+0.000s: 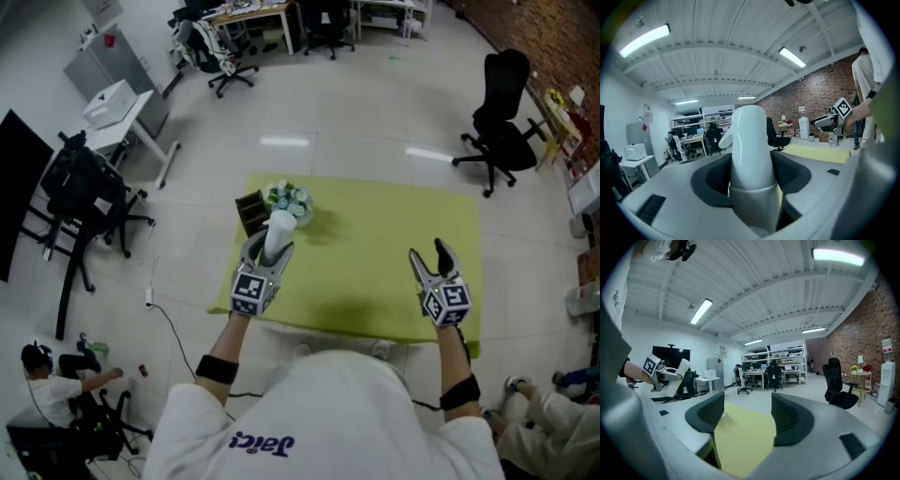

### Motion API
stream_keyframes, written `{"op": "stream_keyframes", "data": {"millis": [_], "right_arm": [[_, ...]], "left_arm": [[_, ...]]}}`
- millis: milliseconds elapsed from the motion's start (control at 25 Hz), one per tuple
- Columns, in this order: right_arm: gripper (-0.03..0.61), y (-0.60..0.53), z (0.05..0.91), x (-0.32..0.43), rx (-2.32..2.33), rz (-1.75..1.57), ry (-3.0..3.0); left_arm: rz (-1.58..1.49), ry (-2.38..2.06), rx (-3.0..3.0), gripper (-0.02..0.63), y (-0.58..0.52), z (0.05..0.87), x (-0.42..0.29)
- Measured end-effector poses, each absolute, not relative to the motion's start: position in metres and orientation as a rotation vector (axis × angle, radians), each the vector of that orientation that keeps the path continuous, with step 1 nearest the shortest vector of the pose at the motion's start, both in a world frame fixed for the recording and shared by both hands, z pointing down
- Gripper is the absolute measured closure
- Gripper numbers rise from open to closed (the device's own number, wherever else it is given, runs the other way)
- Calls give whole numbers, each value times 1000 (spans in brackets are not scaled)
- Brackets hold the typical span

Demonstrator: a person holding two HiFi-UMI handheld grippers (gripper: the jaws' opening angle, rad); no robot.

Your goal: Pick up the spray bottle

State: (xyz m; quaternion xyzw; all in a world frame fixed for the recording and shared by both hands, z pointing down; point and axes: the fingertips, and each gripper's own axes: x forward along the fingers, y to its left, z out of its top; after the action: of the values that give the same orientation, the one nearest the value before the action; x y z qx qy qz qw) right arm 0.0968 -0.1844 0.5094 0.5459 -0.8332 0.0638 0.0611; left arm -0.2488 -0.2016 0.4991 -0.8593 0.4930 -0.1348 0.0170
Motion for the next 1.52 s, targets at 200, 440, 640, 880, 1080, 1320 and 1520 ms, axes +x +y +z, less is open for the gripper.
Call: {"op": "stream_keyframes", "data": {"millis": [200,440,640,880,1080,1320,1520], "right_arm": [[222,-183,496,105,1841,31,-2494],[221,-167,487,103,1958,-15,-2470],[222,-153,483,92,1954,-92,-2433],[225,-154,486,91,1969,-137,-2388],[227,-155,484,89,1952,-182,-2386],[230,-161,484,97,1982,-161,-2374],[230,-167,487,104,1983,-121,-2368]], "left_arm": [[-308,1564,-2632,353,-195,489,-242],[-186,1642,-2585,353,-182,500,-237],[-103,1657,-2562,353,-176,502,-236],[-40,1633,-2558,353,-180,495,-224],[10,1646,-2540,353,-188,487,-220],[25,1651,-2550,353,-194,489,-214],[-30,1701,-2561,353,-197,499,-212]]}}
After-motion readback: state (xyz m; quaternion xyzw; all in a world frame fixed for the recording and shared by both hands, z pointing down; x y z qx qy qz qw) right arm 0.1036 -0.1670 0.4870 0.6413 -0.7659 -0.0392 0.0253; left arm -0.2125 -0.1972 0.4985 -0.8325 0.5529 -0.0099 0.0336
